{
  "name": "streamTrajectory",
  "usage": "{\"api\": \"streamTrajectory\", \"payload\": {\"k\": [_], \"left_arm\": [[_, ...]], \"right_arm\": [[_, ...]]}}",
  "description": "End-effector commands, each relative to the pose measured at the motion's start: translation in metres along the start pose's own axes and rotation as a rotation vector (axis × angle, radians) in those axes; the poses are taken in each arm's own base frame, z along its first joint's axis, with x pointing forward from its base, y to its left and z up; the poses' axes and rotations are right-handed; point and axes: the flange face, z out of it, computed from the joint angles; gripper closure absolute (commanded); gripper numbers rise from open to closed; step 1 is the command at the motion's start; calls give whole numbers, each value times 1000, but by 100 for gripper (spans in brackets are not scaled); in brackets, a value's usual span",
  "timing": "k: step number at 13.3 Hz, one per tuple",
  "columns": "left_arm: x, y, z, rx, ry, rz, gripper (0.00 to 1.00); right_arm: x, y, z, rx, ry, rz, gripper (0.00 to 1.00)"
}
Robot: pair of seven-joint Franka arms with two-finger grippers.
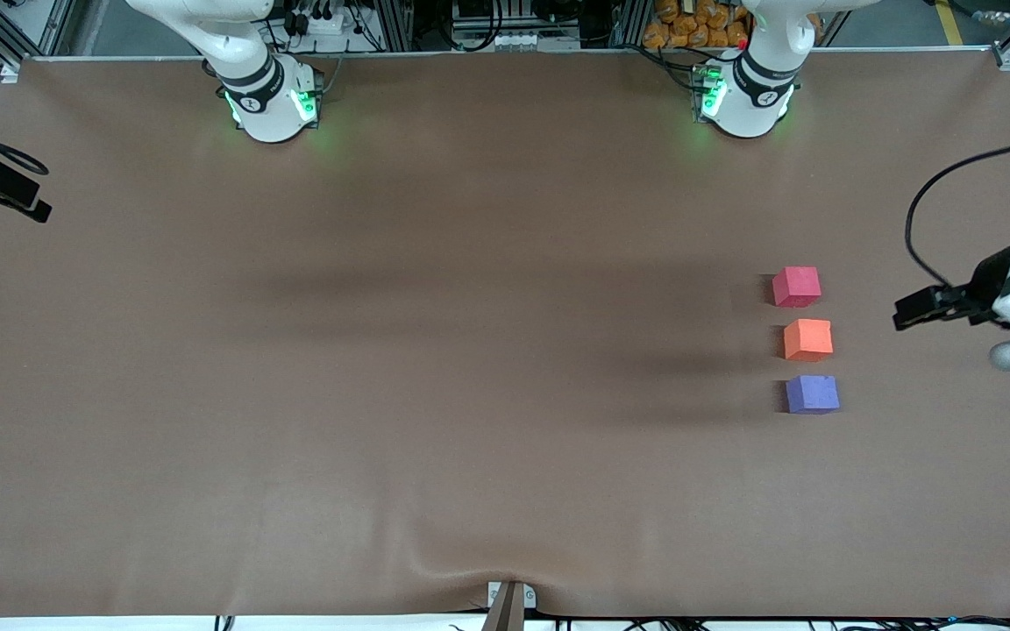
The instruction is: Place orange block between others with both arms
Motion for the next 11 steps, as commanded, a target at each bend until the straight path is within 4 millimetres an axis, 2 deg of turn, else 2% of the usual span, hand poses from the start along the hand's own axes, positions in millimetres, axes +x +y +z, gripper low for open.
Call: {"api": "streamTrajectory", "payload": {"k": [1, 2, 4, 5, 9, 11], "left_arm": [[-28, 1, -45, -13, 22, -8, 0], [-41, 0, -62, -11, 21, -3, 0], [-62, 9, -85, -9, 17, 1, 0], [-68, 17, -88, -8, 9, 15, 0], [-89, 21, -111, -30, 20, 33, 0], [-94, 27, -115, -42, 24, 42, 0]], "right_arm": [[-1, 1, -5, -6, 0, 6, 0], [-1, 1, -5, -6, -1, 6, 0], [-1, 2, -6, -7, 2, 5, 0], [-1, 1, -5, -6, 0, 4, 0], [-1, 0, -4, -6, -1, 3, 0], [-1, 1, -5, -6, 0, 4, 0]]}}
